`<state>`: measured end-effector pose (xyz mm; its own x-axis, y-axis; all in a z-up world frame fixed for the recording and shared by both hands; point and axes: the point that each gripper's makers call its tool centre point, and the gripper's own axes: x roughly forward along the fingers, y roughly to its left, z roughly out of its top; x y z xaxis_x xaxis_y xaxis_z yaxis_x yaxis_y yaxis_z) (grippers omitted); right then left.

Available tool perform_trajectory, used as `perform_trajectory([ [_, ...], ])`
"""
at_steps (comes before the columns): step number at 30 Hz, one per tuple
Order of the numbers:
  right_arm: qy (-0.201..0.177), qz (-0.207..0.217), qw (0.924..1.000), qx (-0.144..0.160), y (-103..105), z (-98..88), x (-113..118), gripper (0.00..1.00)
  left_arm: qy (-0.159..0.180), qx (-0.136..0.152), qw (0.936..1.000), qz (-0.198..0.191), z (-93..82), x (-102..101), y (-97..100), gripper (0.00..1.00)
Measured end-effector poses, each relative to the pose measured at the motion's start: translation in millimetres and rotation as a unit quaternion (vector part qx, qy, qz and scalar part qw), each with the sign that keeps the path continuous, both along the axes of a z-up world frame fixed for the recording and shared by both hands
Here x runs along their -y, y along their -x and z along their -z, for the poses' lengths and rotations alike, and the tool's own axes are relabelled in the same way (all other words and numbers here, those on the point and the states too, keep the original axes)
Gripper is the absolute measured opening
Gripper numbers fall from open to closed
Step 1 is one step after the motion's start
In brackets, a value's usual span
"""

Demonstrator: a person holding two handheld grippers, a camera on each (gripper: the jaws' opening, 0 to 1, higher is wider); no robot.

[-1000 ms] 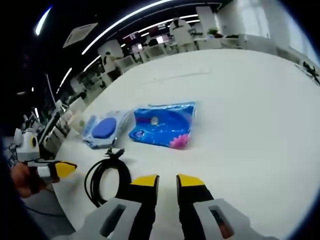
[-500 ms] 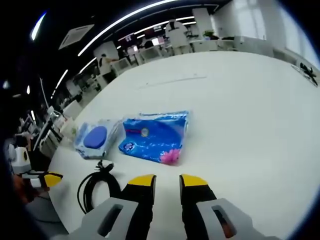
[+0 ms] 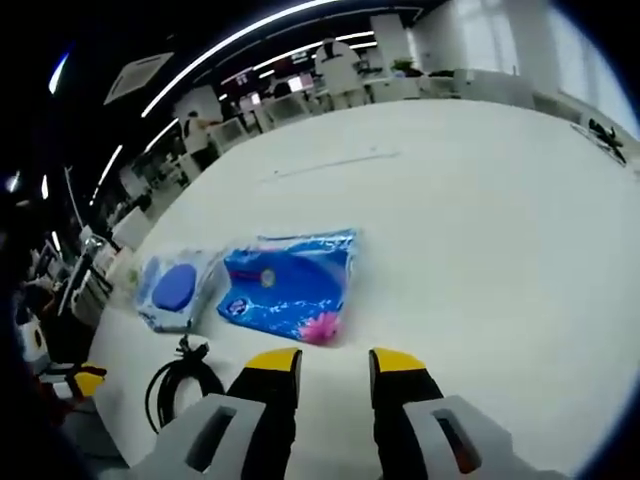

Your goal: Arrange the tabletop items into an orderly group along one side of the table until the central work area is clear of visible clutter.

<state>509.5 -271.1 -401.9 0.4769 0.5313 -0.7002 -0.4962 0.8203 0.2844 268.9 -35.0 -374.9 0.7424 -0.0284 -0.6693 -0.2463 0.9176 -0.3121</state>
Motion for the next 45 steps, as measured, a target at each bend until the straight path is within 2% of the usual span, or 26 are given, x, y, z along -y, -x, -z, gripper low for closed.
perform_trajectory([
  [3,-0.018,0.021,0.9995,-0.016,-4,0.3,0,0.29,-0.006,-0.002,1.0,-0.007,-4.1,-5,7.4,0.23],
  [4,-0.016,0.022,0.9995,-0.016,-13,1.7,1,0.29,-0.009,-0.003,0.9999,-0.009,-4.2,-7,8.8,0.23],
  [6,-0.018,0.025,0.9994,-0.017,-10,1.3,-1,0.3,-0.017,-0.004,0.9998,-0.01,-6.9,-11,12.7,0.25],
  [10,-0.019,0.033,0.9991,-0.02,-19,1.6,2,0.31,-0.059,0.002,0.9982,0.001,-19.8,-24,17.5,0.29],
  [14,-0.018,0.034,0.999,-0.023,-21,2.4,-1,0.32,-0.07,0.007,0.9975,-0.009,-30.1,-37,23.5,0.35],
  [17,-0.021,0.037,0.9988,-0.023,-21,1.7,-6,0.31,-0.083,0.002,0.9964,-0.018,-27.2,-50,31.3,0.35],
  [21,-0.028,0.041,0.9984,-0.027,-25,2.6,-13,0.3,-0.081,-0.001,0.9961,-0.035,-27.0,-59,40.1,0.35],
  [28,-0.039,0.059,0.997,-0.032,-40,7.2,-22,0.24,-0.081,-0.003,0.9961,-0.035,-33.6,-51,43.2,0.35],
  [31,-0.041,0.065,0.9966,-0.031,-46,9.0,-22,0.19,-0.083,-0.005,0.9959,-0.036,-28.8,-56,44.4,0.34],
  [36,-0.034,0.05,0.9979,-0.02,-41,4.3,-24,0.01,-0.083,-0.005,0.9957,-0.041,-27.9,-57,43.6,0.33],
  [41,-0.038,0.047,0.998,-0.015,-47,6.0,-18,0.0,-0.081,-0.004,0.996,-0.037,-29.0,-54,41.8,0.33],
  [43,-0.036,0.044,0.9983,-0.013,-42,1.4,-16,0.0,-0.081,-0.004,0.996,-0.036,-30.0,-53,41.6,0.33],
  [45,-0.037,0.045,0.9982,-0.012,-48,5.2,-10,0.0,-0.08,-0.004,0.9961,-0.036,-29.6,-53,41.8,0.33],
])
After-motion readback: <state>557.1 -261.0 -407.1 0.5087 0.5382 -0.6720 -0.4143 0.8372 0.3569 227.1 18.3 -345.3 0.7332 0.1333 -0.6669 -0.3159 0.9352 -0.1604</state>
